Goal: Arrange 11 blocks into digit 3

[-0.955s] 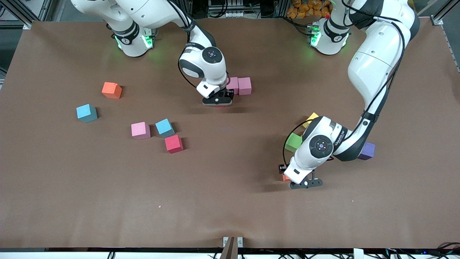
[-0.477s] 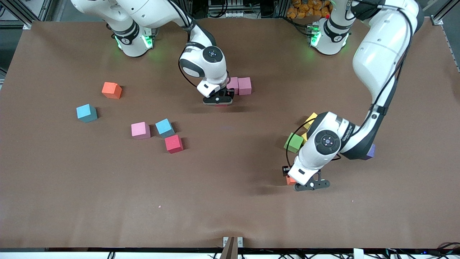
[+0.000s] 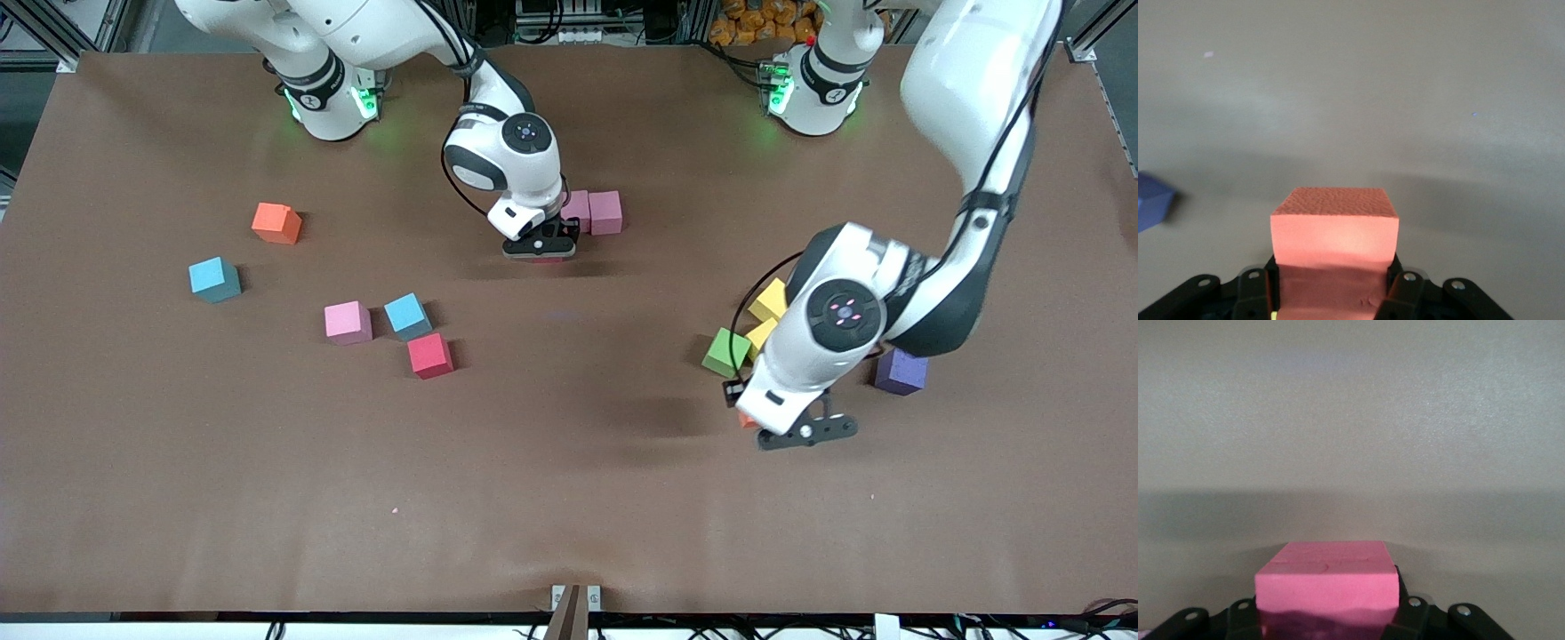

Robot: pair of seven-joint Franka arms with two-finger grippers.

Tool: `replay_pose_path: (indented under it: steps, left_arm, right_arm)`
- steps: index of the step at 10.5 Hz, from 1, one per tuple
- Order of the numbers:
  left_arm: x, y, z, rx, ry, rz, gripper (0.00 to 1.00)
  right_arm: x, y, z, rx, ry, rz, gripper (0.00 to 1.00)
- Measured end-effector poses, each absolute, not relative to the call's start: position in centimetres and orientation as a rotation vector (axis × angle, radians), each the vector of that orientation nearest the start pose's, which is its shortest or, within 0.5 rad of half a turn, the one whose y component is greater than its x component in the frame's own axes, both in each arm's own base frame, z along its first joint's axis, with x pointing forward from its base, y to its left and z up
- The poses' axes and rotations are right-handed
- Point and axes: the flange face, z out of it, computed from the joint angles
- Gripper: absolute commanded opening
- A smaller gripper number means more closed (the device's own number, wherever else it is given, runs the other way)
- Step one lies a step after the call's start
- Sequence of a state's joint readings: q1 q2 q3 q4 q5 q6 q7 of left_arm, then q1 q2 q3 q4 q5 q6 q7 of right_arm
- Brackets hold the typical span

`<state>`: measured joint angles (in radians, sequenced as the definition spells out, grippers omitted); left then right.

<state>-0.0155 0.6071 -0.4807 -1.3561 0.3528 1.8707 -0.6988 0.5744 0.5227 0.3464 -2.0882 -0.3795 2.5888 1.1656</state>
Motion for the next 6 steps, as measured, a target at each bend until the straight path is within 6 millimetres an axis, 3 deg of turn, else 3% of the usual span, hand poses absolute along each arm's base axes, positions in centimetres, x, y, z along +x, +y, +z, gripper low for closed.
replay_pose_path:
  steps: [1, 3, 6]
  left_arm:
    - [66.0, -24.0, 42.0, -3.037, -0.272, -0.009, 0.13]
    - [64.2, -23.5, 45.7, -3.018, -0.298, 0.043, 0.14]
    - [63.3, -23.5, 47.2, -3.011, -0.301, 0.048, 0.14]
  right_arm:
    - [34.7, 46.9, 18.4, -3.131, -0.056, -0.066, 0.87]
    - [34.6, 46.9, 18.3, -3.134, -0.060, -0.066, 0.89]
    - [34.6, 46.9, 18.3, -3.134, -0.060, -0.066, 0.90]
